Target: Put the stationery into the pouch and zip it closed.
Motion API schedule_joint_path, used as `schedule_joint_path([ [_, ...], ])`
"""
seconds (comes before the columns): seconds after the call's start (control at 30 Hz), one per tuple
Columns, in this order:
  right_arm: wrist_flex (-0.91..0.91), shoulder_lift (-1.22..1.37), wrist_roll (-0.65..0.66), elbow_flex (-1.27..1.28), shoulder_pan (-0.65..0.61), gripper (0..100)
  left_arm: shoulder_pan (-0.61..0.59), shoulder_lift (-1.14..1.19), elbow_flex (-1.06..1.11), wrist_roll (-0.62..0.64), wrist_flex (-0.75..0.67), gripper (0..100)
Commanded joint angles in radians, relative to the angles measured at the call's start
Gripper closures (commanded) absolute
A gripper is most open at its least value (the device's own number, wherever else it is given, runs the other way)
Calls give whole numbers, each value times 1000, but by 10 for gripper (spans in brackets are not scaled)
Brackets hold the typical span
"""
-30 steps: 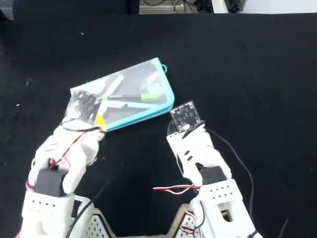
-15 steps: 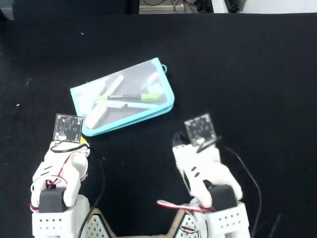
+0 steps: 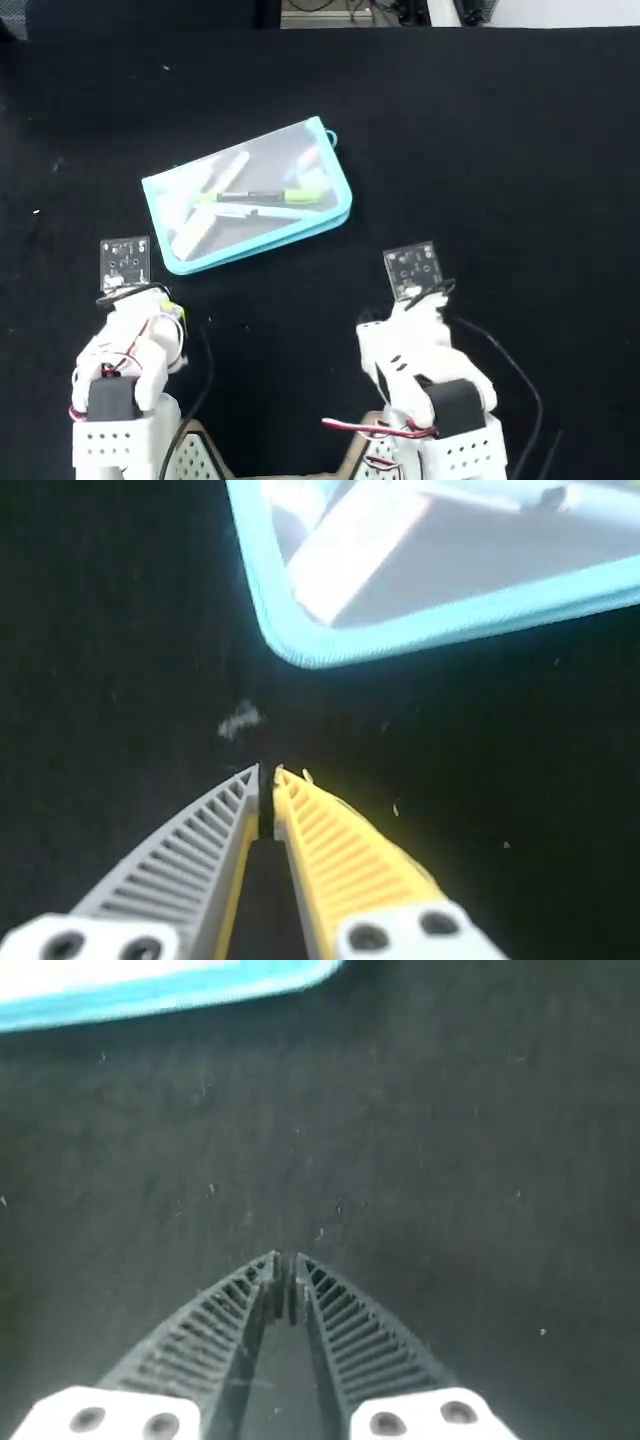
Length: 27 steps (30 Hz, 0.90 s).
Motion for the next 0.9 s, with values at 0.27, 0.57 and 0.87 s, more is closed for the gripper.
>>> schedule_joint_path([
  [0.27, -195, -93, -11, 176, 216, 980, -15, -5, 101, 23, 9, 963],
  [0.57, -86, -94, -12, 177, 224, 983, -15, -3, 101, 25, 9, 964],
  [0.87, -86, -96, -12, 177, 219, 983, -18, -3, 101, 25, 9, 964],
])
